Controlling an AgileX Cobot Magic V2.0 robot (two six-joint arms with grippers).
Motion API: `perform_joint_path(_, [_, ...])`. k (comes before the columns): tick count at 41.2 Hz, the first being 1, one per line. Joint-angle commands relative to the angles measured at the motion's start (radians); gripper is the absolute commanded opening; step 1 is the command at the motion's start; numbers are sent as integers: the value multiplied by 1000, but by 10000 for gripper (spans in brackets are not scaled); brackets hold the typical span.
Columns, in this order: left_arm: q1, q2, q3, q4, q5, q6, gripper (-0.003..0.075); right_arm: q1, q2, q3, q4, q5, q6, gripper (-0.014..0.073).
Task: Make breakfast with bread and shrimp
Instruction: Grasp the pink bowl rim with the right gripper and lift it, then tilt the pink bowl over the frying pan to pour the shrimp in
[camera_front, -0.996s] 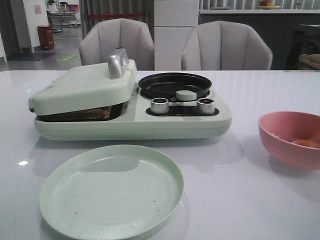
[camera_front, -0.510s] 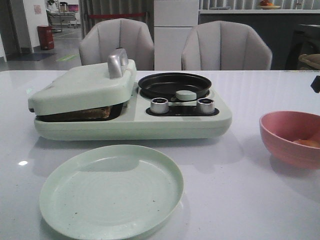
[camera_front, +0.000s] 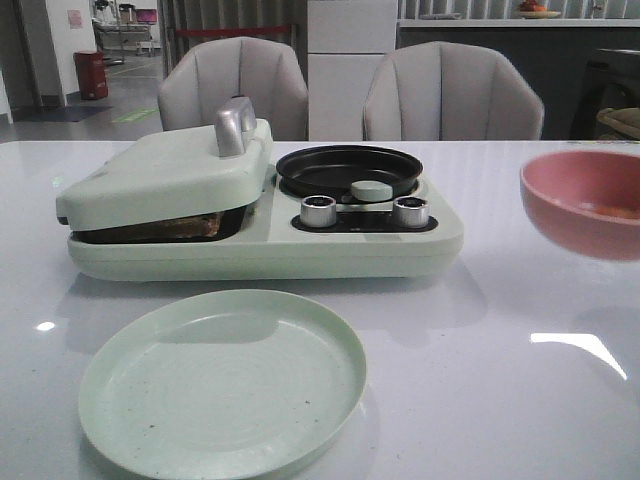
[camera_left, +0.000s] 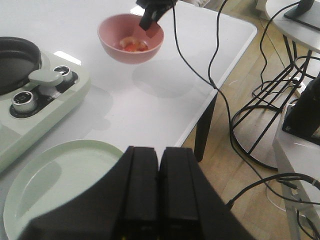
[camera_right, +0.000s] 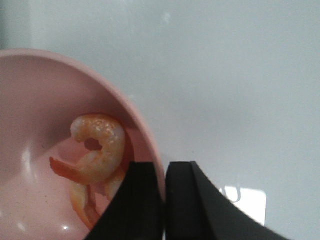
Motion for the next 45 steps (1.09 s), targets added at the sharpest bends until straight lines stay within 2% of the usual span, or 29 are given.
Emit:
perform_joint_path(1, [-5,0,-28,-27,-54,1,101,34,-117,-88,14,-16,-14,15])
perform_joint_path(7, [-5,0,-28,-27,-54,1,101,147,-157,-202,-77,-17,-9,15])
perform_joint_path(14, [-5,0,-28,-27,-54,1,102,330,-136,-335,-309,-33,138,15])
perform_joint_path(21, [-5,0,-28,-27,-54,1,101,521,-86,-427,-717,-52,408,16])
perform_joint_path(26, [-5,0,-28,-27,-54,1,101,615,-19,-483,-1043,-43,622,16])
perform_joint_path(31, [-5,0,-28,-27,-54,1,101,683,72,-542,-1330,-6,779,16])
perform_joint_path(39, [-5,0,-28,-27,-54,1,102,774,225,-635,-1729,107,920,16])
perform_joint_path(45, [-5,0,-28,-27,-54,1,101,819,333,-671,-2010,226,942,16])
